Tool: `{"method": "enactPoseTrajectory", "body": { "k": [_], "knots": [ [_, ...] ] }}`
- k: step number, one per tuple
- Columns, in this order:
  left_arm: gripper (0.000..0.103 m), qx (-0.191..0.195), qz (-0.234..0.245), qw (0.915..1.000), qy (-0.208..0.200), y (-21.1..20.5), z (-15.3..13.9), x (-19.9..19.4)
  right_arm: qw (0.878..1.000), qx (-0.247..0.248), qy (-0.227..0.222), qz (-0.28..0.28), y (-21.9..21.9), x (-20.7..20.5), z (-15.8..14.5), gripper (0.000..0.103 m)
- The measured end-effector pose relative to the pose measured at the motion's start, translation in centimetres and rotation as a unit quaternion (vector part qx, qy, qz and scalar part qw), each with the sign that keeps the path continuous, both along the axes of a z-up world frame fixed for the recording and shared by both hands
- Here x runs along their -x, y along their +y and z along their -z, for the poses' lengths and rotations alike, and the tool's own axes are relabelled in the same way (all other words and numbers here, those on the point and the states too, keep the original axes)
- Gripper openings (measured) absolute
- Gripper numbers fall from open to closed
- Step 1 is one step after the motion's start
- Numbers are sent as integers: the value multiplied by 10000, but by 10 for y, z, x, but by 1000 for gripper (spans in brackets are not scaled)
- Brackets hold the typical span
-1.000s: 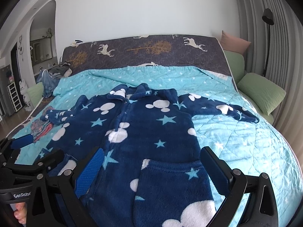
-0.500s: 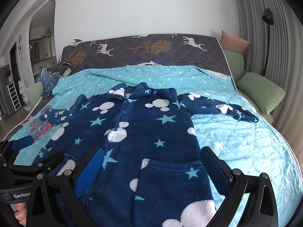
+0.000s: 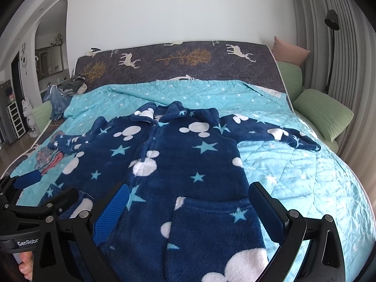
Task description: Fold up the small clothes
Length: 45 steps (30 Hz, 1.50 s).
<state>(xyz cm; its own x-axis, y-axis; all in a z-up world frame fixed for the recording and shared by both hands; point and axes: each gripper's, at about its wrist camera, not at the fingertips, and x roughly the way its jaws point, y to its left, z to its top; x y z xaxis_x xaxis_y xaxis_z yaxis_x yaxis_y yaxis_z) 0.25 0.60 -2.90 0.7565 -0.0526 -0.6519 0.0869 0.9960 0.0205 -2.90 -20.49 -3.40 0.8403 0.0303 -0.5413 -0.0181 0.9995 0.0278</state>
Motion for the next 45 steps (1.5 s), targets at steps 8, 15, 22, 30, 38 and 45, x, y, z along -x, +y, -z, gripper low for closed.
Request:
{"method": "enactPoseTrajectory", "body": {
  "k": [8, 15, 22, 30, 38, 45],
  "knots": [
    [102, 26, -121, 9999, 71, 8, 3, -5, 9999, -19, 159, 32, 4, -8, 0, 103],
    [102, 117, -191, 9996, 176, 16, 4, -12, 9997, 60, 203, -76, 11, -14, -1, 103],
    [102, 397, -75, 9991, 152, 33, -2, -21, 9994, 150, 238, -179, 20, -23, -4, 103],
    [102, 1875, -623, 9796, 370, 128, 2, -72, 9982, 397, 138, -432, 38, -38, -13, 103],
    [97, 3049, -2210, 9241, 653, 292, 67, -163, 9948, 615, 381, -715, 61, -57, 2, 103],
    [96, 3550, -3263, 8721, 828, 369, 130, -221, 9943, 458, 690, -671, 65, -86, 14, 103]
  ]
}}
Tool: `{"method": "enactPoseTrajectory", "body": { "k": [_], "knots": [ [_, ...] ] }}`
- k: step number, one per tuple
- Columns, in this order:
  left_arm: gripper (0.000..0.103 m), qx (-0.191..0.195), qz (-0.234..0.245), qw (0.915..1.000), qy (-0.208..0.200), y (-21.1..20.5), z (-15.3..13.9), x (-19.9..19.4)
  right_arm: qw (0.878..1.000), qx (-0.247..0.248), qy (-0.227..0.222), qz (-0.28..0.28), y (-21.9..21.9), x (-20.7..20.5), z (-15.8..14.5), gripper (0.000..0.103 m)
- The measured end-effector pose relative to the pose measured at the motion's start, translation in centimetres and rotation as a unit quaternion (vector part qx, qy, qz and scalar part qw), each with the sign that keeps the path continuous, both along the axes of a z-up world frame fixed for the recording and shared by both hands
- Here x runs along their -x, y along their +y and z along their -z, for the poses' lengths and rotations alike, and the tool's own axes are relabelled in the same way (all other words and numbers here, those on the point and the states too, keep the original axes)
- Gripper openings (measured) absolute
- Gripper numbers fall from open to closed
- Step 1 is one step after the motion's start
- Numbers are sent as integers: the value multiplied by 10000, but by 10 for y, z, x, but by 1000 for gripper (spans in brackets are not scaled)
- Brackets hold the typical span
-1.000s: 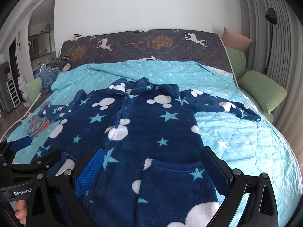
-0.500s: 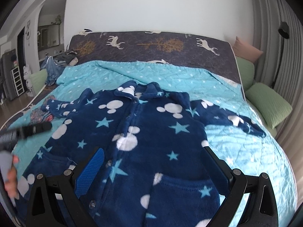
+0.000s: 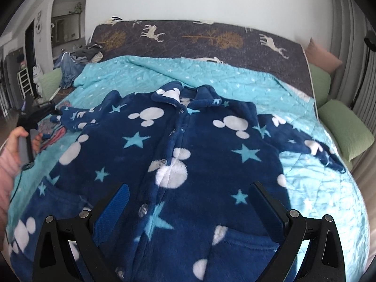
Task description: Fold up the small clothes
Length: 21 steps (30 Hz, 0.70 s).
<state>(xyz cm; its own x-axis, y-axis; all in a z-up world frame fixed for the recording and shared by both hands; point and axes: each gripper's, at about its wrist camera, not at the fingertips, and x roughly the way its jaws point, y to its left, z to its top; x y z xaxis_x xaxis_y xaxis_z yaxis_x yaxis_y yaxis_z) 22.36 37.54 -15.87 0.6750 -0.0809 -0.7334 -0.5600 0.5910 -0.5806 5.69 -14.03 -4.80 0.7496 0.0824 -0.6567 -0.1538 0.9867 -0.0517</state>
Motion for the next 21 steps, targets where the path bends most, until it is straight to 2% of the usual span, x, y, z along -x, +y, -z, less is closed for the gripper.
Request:
{"method": "enactPoseTrajectory", "body": {
  "k": [1, 3, 4, 5, 6, 7, 8, 10, 12, 15, 18, 21],
  "knots": [
    [94, 72, -84, 9999, 47, 7, 6, -8, 10000, -37, 15, 19, 0, -5, 0, 103],
    [79, 229, -204, 9995, 90, 20, 17, -21, 10000, -33, 10, 49, 1, -12, 0, 103],
    [76, 310, -238, 9991, 138, 23, 22, -27, 10000, -15, 4, 59, 1, -15, 1, 103],
    [67, 353, -252, 9989, 173, 24, 24, -31, 10000, 8, -2, 66, 2, -18, 1, 103],
    [49, 377, -250, 9987, 222, 25, 26, -37, 10000, 45, -7, 75, 2, -22, 2, 103],
    [37, 397, -184, 9987, 279, 24, 27, -43, 9999, 71, -13, 83, 2, -24, 2, 103],
    [12, 432, -91, 9985, 315, 22, 26, -49, 9999, 101, -22, 96, 2, -26, 3, 103],
    [9, 311, 37, 9992, 241, 12, 15, -54, 9999, 102, -23, 118, 0, -30, 4, 103],
    [9, -277, 182, 9995, 16, -7, -14, -57, 9999, 60, -16, 131, -3, -33, 4, 103],
    [9, -795, 551, 9946, -389, -43, -59, -71, 9998, 54, -46, 188, -11, -36, 5, 103],
    [8, -1211, 1207, 9815, -866, -102, -105, -83, 9996, -82, -63, 278, -22, -40, 4, 103],
    [8, -1390, 2158, 9555, -1454, -189, -146, -84, 9988, -286, -57, 397, -35, -42, 2, 103]
  ]
}}
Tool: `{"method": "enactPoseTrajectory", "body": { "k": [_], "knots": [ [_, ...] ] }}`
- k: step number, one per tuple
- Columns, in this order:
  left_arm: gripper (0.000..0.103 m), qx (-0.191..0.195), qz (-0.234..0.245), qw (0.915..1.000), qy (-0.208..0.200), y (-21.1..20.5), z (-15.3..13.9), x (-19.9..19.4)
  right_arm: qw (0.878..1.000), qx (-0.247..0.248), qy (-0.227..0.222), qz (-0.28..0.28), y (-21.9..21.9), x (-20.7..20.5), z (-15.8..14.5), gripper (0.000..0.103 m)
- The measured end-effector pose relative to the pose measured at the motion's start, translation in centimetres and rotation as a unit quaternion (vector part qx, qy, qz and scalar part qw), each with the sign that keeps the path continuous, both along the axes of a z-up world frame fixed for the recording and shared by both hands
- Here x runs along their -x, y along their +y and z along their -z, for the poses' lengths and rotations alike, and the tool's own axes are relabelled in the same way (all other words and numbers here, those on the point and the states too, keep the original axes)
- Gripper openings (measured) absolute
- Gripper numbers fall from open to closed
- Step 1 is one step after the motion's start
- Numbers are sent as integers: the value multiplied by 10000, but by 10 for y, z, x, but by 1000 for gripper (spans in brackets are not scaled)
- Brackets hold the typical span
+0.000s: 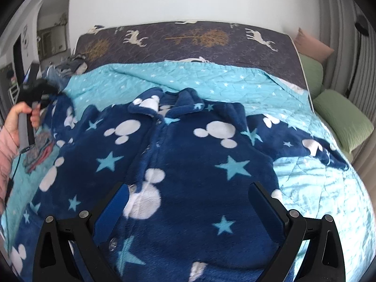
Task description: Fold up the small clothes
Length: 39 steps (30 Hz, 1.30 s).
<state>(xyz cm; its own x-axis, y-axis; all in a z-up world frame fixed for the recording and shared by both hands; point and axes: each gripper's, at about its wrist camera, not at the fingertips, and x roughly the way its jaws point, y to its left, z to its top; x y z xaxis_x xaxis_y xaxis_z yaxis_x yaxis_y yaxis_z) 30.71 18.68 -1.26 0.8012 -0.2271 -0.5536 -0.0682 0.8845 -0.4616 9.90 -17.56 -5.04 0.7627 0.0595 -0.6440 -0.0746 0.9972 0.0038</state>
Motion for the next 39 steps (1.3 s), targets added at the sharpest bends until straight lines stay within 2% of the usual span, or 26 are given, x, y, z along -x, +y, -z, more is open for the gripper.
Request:
{"method": "enactPoseTrajectory", "body": {
  "k": [2, 5, 7, 8, 9, 10, 12, 14, 16, 18, 19, 22, 24, 28, 31, 34, 36, 38, 39],
  "knots": [
    [9, -111, 871, 9959, -224, -69, -14, 9, 9999, -62, -30, 123, -11, -1, -2, 103],
    [10, -323, 2022, 9785, -264, -158, -9, 24, 9993, -142, -45, 347, -31, -1, -4, 103],
    [28, -449, 2623, 9639, -37, -207, 7, 36, 9986, -226, -27, 467, -44, -1, -5, 103],
    [44, -474, 2822, 9581, 71, -221, 13, 40, 9981, -298, 6, 543, -53, -1, -5, 103],
    [52, -501, 3020, 9518, 181, -233, 20, 46, 9976, -366, 46, 586, -60, -2, -4, 103],
    [53, -579, 3137, 9475, 238, -238, 25, 51, 9971, -448, 100, 607, -67, -3, -4, 103],
    [54, -743, 3164, 9455, 177, -236, 26, 64, 9961, -613, 205, 595, -77, -4, -1, 103],
    [58, -838, 3027, 9494, 35, -225, 20, 75, 9943, -859, 372, 505, -86, -8, 3, 103],
    [65, -1022, 2781, 9549, -189, -203, 13, 91, 9911, -1162, 552, 355, -92, -16, 7, 103],
    [76, -1391, 2365, 9604, -493, -178, 7, 113, 9854, -1521, 748, 151, -94, -29, 10, 103],
    [78, -1533, 2198, 9617, -585, -166, 7, 123, 9822, -1676, 848, 57, -93, -38, 11, 103],
    [80, -1657, 2015, 9640, -520, -143, 13, 132, 9694, -2149, 1185, -41, -87, -68, 15, 103],
    [81, -1639, 1807, 9694, -252, -127, 25, 133, 9661, -2216, 1313, -191, -75, -85, 16, 103],
    [80, -1687, 1220, 9780, 148, -106, 55, 125, 9827, -1287, 1235, -498, -25, -98, 11, 103],
    [81, -1905, 876, 9773, 311, -101, 72, 122, 9920, -88, 844, -933, 32, -96, 4, 103],
    [81, -2043, 594, 9755, 563, -93, 88, 120, 9857, 1257, 371, -1057, 83, -103, 7, 103],
    [81, -1861, 489, 9782, 779, -84, 97, 116, 9770, 1929, 182, -890, 104, -114, 17, 103],
    [81, -1769, 366, 9788, 965, -78, 106, 112, 9697, 2326, 227, -717, 115, -136, 32, 101],
    [81, -1748, 287, 9782, 1086, -75, 111, 110, 9680, 2412, 280, -637, 115, -145, 39, 87]
  ]
}}
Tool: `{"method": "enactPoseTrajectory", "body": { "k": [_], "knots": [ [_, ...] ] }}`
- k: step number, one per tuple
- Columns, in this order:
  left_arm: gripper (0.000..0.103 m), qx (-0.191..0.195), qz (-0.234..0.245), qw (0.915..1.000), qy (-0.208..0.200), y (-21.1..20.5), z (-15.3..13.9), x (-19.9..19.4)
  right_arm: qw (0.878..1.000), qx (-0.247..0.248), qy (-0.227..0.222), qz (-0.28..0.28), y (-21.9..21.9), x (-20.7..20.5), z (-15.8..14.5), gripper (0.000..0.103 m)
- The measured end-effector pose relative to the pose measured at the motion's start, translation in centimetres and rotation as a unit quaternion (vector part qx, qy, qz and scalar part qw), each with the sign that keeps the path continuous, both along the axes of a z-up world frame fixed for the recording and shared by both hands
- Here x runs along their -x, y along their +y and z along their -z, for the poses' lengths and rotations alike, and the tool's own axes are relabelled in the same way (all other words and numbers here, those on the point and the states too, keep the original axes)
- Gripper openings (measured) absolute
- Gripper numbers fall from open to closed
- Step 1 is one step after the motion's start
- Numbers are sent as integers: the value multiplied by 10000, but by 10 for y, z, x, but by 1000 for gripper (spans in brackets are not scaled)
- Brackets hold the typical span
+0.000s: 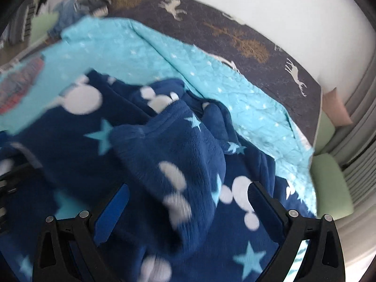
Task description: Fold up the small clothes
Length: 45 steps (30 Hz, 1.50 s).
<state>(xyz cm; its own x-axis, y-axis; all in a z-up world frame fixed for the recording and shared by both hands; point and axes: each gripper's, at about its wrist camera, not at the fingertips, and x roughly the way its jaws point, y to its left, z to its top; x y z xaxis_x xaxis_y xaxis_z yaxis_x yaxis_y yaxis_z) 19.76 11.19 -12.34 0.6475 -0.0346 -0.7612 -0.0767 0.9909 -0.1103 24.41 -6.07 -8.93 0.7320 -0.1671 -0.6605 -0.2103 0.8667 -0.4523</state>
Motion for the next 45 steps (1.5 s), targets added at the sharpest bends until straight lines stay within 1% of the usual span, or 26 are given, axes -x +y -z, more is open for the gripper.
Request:
{"method": "enactPoseTrajectory", "body": {
  "k": [1, 2, 3, 5, 6, 7, 8, 9, 10, 12, 13, 15, 16, 17, 20, 22, 26, 31, 34, 36, 38, 39, 40, 42, 43, 45],
  "knots": [
    [81, 41, -105, 9999, 101, 4, 6, -3, 9999, 51, 9, 92, -2, -9, 5, 53],
    [81, 92, -161, 9997, 164, 7, 9, -4, 9998, 1, 41, 220, -7, -18, 7, 35],
    [81, 177, -230, 9993, 237, 11, 12, -5, 9988, -209, 115, 427, -20, -24, 6, 11],
    [80, 363, -308, 9986, 242, 18, 14, -5, 9900, -1076, 271, 873, -56, -29, -6, 12],
    [80, 399, -353, 9983, 220, 20, 14, -4, 9779, -1712, 378, 1136, -87, -27, -13, 12],
    [80, 401, -390, 9982, 215, 20, 14, -4, 9657, -2171, 461, 1350, -111, -26, -15, 12],
    [81, 396, -411, 9981, 219, 20, 15, -4, 9480, -2723, 572, 1546, -138, -24, -16, 13],
    [81, 363, -409, 9983, 213, 19, 15, -4, 9185, -3440, 759, 1795, -174, -20, -11, 14],
    [81, 305, -424, 9984, 195, 18, 15, -3, 8934, -3921, 914, 1992, -198, -16, -5, 15],
    [81, 258, -432, 9986, 183, 15, 15, -2, 8409, -4692, 1269, 2378, -241, -6, 16, 18],
    [81, 261, -438, 9985, 184, 15, 14, -2, 8188, -4986, 1422, 2463, -257, -1, 27, 17],
    [81, 293, -478, 9983, 173, 17, 14, -1, 7875, -5490, 1543, 2336, -277, 9, 39, 17],
    [81, 298, -505, 9981, 163, 18, 14, -1, 7815, -5589, 1529, 2313, -283, 13, 38, 18],
    [81, 293, -534, 9980, 154, 19, 13, -1, 7816, -5610, 1459, 2306, -287, 17, 34, 18],
    [81, 318, -793, 9963, 64, 26, 11, 3, 7939, -5484, 1198, 2338, -288, 26, 18, 24],
    [81, 527, -1037, 9932, -27, 37, 9, 7, 8015, -5394, 988, 2387, -293, 29, 9, 28],
    [81, 909, -1315, 9871, 17, 54, 15, 9, 8076, -5345, 879, 2331, -300, 30, 4, 29],
    [81, 726, -1109, 9912, 34, 43, 6, 13, 8406, -4929, 940, 2039, -275, 28, -1, 36],
    [81, 945, -863, 9918, 0, 42, -14, 29, 8621, -4617, 1040, 1809, -259, 29, -4, 39],
    [81, 1179, -596, 9905, -375, 41, -39, 46, 8780, -4354, 1044, 1694, -251, 30, -5, 40],
    [81, 1099, -300, 9903, -794, 31, -64, 53, 8888, -4159, 1005, 1641, -245, 28, -6, 41],
    [81, 1063, -101, 9896, -969, 25, -74, 52, 8915, -4111, 992, 1624, -242, 26, -6, 42],
    [81, 1052, 148, 9878, -1143, 16, -82, 47, 8905, -4144, 990, 1598, -242, 26, -6, 42],
    [81, 1111, 503, 9845, -1258, 0, -89, 33, 8801, -4444, 951, 1374, -241, 27, -8, 42],
    [81, 1220, 712, 9826, -1203, -9, -87, 19, 8765, -4559, 918, 1244, -240, 29, -10, 45],
    [81, 1370, 783, 9825, -986, -18, -74, -8, 8745, -4694, 826, 901, -234, 31, -13, 52]
  ]
}}
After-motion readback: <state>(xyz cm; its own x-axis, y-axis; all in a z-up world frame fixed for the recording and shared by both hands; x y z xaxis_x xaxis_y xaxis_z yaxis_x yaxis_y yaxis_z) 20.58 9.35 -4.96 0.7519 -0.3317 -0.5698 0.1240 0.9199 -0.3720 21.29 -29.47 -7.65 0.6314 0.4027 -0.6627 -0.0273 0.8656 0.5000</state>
